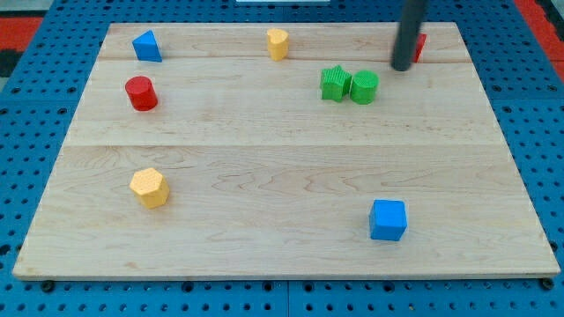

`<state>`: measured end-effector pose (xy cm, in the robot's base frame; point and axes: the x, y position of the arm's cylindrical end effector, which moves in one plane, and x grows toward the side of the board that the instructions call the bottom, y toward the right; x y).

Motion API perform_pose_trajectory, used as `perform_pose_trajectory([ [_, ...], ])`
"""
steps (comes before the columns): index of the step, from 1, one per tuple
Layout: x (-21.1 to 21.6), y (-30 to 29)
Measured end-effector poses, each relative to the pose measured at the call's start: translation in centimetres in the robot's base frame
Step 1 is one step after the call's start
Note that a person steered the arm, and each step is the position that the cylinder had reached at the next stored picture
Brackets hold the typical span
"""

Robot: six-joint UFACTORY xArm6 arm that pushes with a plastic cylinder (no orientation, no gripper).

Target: Move the red star slightly to the right side of the yellow heart

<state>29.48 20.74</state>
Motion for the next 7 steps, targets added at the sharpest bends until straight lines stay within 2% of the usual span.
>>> perform_pose_trajectory([
  [1, 0.0, 6.1],
  [2, -2.7, 11.4],
  [3, -7.0, 13.8],
  [4, -7.8, 11.1],
  [5, -5.3, 7.3],
  [7, -4.0, -3.7],
])
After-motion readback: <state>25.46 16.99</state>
